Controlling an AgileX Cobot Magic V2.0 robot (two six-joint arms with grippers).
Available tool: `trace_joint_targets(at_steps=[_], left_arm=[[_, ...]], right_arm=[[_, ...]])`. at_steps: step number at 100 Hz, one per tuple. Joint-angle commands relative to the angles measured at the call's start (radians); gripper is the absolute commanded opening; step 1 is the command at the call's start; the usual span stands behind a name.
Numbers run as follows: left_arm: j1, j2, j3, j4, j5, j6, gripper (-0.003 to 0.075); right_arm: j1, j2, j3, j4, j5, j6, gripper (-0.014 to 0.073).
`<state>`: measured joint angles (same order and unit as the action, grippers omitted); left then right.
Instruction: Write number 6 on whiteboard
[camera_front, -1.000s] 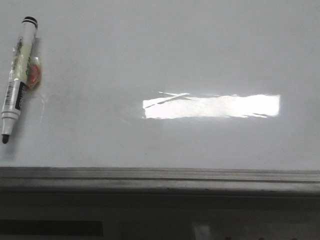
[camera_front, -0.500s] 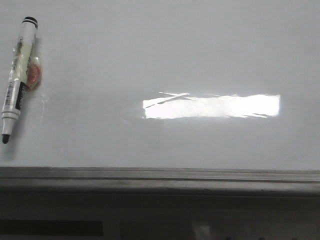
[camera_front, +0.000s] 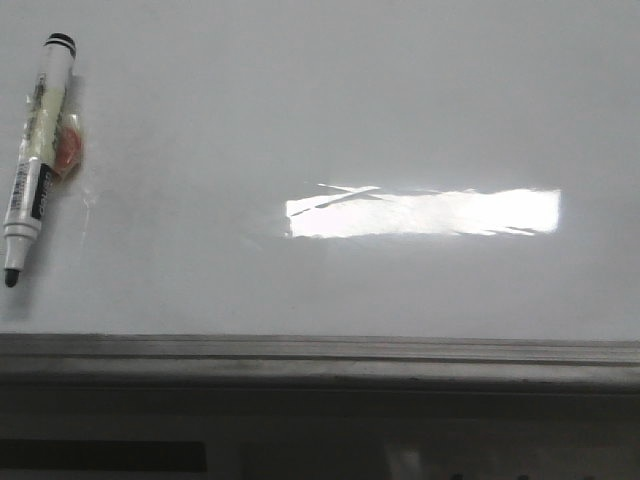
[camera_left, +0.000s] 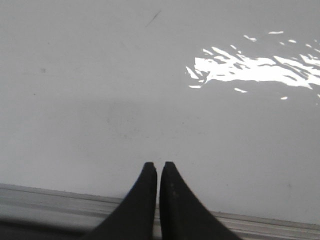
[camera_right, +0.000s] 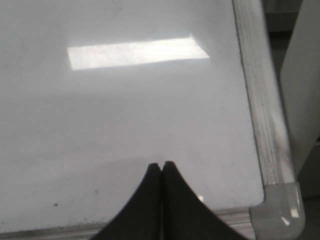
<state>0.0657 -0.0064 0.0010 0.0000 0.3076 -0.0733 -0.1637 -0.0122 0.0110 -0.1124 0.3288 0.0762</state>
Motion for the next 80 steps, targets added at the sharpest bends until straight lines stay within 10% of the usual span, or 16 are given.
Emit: trace_joint_targets(at_steps=[1,80], left_arm=[[0.001,-0.027,0.023,-0.049,-0.107,-0.008,-0.002],[0.004,-0.027,0.009,-0.145,-0.298,-0.008,-0.002]], right_arm=[[-0.007,-0.015,0.015,-0.003,-0.019,-0.006,-0.0064],[-0.005,-0.004,-0.014,0.118,-0.362,0.03,-0.0064]])
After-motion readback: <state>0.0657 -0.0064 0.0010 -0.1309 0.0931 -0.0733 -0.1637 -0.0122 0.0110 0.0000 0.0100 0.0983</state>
